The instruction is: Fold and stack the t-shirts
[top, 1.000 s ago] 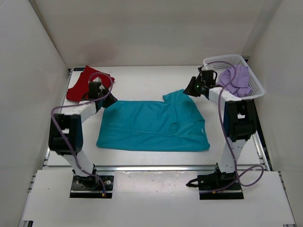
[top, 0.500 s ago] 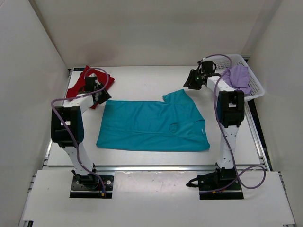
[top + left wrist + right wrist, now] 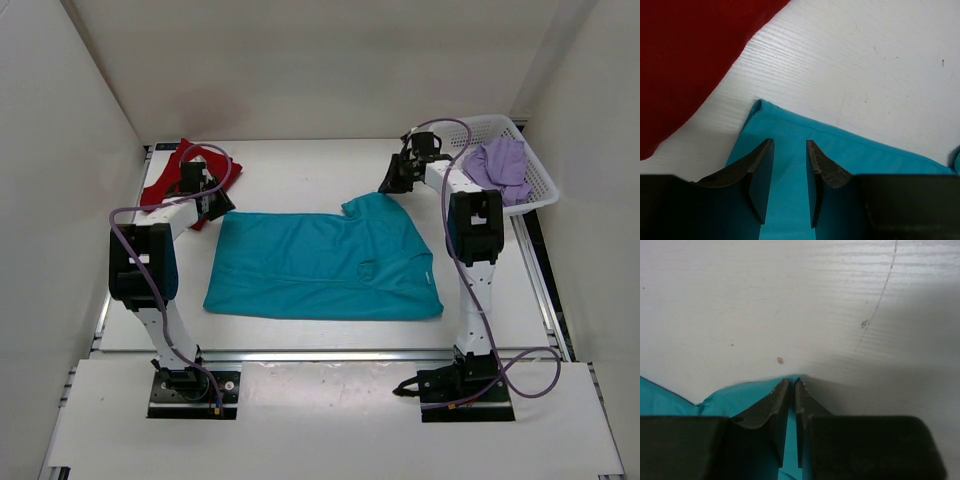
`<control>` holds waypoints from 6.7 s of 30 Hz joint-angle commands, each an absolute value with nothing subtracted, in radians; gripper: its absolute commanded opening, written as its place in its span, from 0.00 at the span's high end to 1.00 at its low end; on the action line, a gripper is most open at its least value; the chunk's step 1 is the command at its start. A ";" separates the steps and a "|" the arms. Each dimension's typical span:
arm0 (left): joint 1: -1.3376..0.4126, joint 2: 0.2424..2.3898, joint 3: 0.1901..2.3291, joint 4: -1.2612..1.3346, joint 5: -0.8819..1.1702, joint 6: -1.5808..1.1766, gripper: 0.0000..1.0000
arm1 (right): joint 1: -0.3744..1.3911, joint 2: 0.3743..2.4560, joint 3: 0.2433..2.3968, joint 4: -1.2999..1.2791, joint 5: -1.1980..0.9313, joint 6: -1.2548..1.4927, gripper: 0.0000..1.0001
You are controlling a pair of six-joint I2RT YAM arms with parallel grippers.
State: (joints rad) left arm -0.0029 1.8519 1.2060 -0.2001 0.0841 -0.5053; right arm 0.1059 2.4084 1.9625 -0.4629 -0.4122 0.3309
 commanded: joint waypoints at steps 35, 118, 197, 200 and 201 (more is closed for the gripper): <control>0.028 1.782 1.143 -0.170 0.071 -0.495 0.58 | 0.158 1.635 0.882 0.049 -0.316 0.405 0.71; -0.031 2.002 1.417 -0.307 -0.064 -0.423 0.58 | 0.176 1.666 0.911 0.104 -0.353 0.403 1.00; 0.123 1.404 0.724 -0.129 0.080 -0.583 0.68 | 0.176 0.726 0.302 -0.170 -0.238 0.591 1.00; 0.139 1.373 0.720 -0.130 0.101 -0.617 0.57 | 0.201 0.706 0.272 -0.178 -0.229 0.603 1.00; 0.141 1.352 0.719 -0.115 0.089 -0.627 0.57 | 0.201 0.709 0.261 -0.182 -0.244 0.609 0.99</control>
